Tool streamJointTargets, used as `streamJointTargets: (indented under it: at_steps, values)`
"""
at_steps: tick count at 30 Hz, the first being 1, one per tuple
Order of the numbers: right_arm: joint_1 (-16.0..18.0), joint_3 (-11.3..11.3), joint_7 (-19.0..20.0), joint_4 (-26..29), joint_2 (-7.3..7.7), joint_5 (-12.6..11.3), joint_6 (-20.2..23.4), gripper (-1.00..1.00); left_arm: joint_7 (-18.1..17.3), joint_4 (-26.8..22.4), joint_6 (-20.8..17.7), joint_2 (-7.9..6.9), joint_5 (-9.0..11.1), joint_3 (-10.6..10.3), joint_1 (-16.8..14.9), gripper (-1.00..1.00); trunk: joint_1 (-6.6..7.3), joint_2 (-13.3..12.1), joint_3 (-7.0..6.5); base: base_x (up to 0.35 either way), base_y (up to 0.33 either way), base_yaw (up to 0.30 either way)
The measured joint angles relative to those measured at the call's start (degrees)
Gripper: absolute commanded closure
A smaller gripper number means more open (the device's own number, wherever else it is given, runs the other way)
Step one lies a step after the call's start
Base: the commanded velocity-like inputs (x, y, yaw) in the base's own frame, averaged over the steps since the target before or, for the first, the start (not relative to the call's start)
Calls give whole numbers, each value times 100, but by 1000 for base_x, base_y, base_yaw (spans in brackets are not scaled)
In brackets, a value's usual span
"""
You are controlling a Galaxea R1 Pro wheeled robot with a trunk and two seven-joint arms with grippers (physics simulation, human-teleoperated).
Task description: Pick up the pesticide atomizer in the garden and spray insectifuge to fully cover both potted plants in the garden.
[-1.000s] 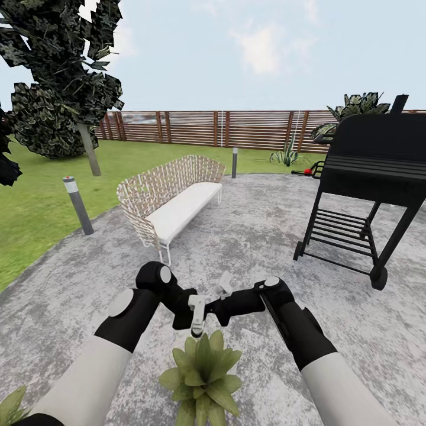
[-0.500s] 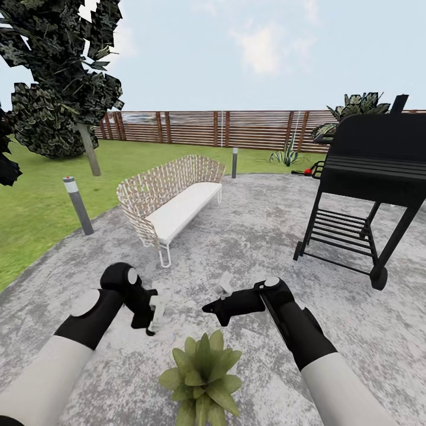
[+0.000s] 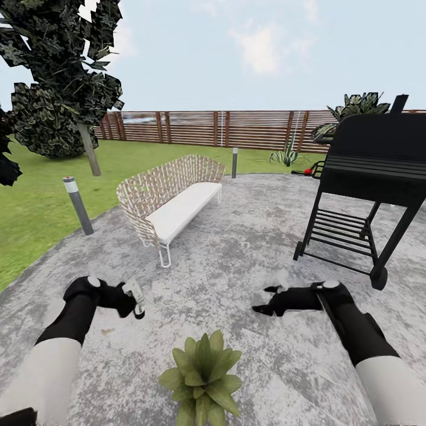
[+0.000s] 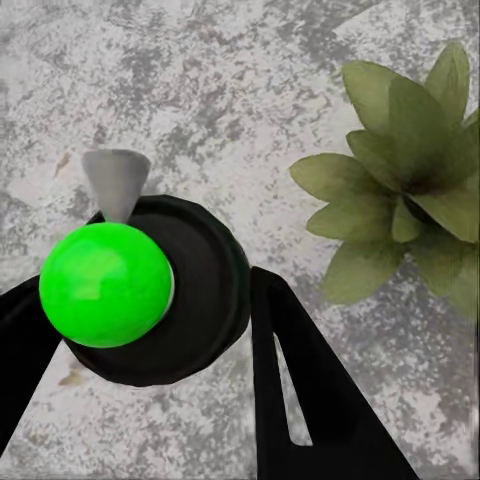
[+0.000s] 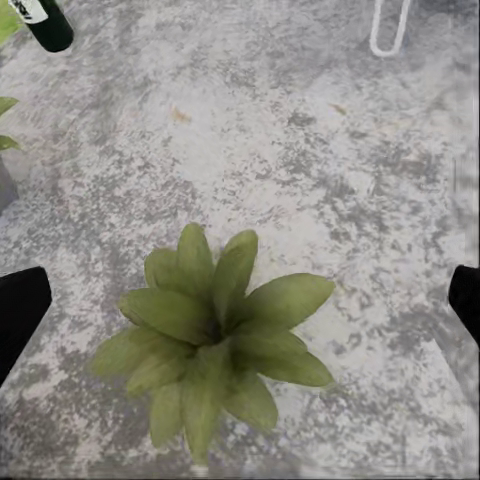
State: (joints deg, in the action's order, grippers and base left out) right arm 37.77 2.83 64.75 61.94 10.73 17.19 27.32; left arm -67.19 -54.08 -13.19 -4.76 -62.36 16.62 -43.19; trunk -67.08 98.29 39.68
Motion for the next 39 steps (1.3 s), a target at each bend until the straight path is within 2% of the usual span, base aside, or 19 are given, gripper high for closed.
streamJointTargets:
  at_steps: [2, 3, 4, 5, 7, 9, 11, 13, 14, 17, 18, 21, 23, 26, 29, 33, 35, 39]
  values:
    - [0, -433, -30, 2, 151, -9, -167, -100, 421, 336, -2, 138, 33, 189, 1, 100, 0, 0, 0, 0, 0, 0]
    - [-1, -721, -38, 2, 190, -4, -215, -100, 725, 542, -2, 207, 62, 266, 1, 100, 0, 0, 0, 0, 0, 0]
    - [-1, -1207, -45, 3, 224, 8, -259, -100, 1237, 850, -18, 294, 134, 341, 2, 100, 0, 0, 0, 0, 0, 0]
    - [-2, -1595, -48, 1, 236, 12, -281, -100, 1574, 1043, -22, 341, 208, 371, 1, 100, 0, 0, 0, 0, 0, 0]
    - [-2, -2417, -51, -2, 249, 17, -373, -100, 2055, 1333, -27, 406, 459, 404, 0, 100, 0, 0, 0, 0, 0, 0]
    - [-4, -3575, -57, -17, 222, 69, -598, -100, 2333, 1617, -28, 444, 1103, 433, 2, 100, 0, 0, 0, 0, 0, 0]
    - [-9, -4141, -74, -169, 198, 215, -706, -100, 2422, 1782, -43, 455, 1638, 449, 9, 100, 0, 0, 0, 0, 0, 0]
    - [-13, -4320, -290, -487, 191, 400, -734, -100, 2452, 1842, -108, 459, 1893, 453, 19, 100, 0, 0, 0, 0, 0, 0]
    - [-14, -4377, -704, -788, 187, 538, -740, -100, 2461, 1862, -191, 461, 1986, 454, 25, 100, 0, 0, 1, 0, 0, 0]
    - [-14, -4419, -1943, -1476, 181, 658, -743, -100, 2472, 1877, -346, 462, 2076, 462, 37, 100, 0, 0, 0, 0, 0, 0]
    - [-15, -4424, -2469, -1797, 180, 675, -786, -100, 2476, 1880, -381, 462, 2092, 463, 44, 100, 0, 0, 1, 0, 0, 0]
    - [-14, -4432, -3147, -2304, 179, 680, -1314, -100, 2520, 1888, -419, 462, 2106, 573, 50, 100, 0, 0, 0, 0, 0, 0]
    - [-14, -4432, -3338, -2537, 179, 684, -1742, -100, 2702, 1890, -494, 462, 2100, 753, 51, 100, 0, 0, 0, 0, 0, 0]
    - [-14, -4433, -3411, -2774, 180, 674, -2041, -100, 3044, 1933, -802, 462, 2095, 904, 58, 100, 0, 0, 0, 0, 0, 0]
    - [-13, -4445, -3418, -2881, 180, 667, -2105, -100, 3137, 2126, -922, 462, 2103, 932, 61, 100, 0, 0, 0, 0, 0, 0]
    - [-19, -4442, -3432, -3492, 187, 668, -2115, -100, 3161, 2461, -959, 462, 2112, 928, 61, 100, 0, 0, 0, 0, 0, 0]
    - [-15, -4443, -3429, -3752, 191, 671, -2115, -100, 3149, 2521, -962, 462, 2116, 927, 61, 100, 0, 0, 0, 0, 0, 0]
    - [-16, -4444, -3427, -3887, 196, 672, -2123, -100, 3143, 2554, -963, 462, 2117, 926, 61, 100, 0, 0, 3, 0, 0, 0]
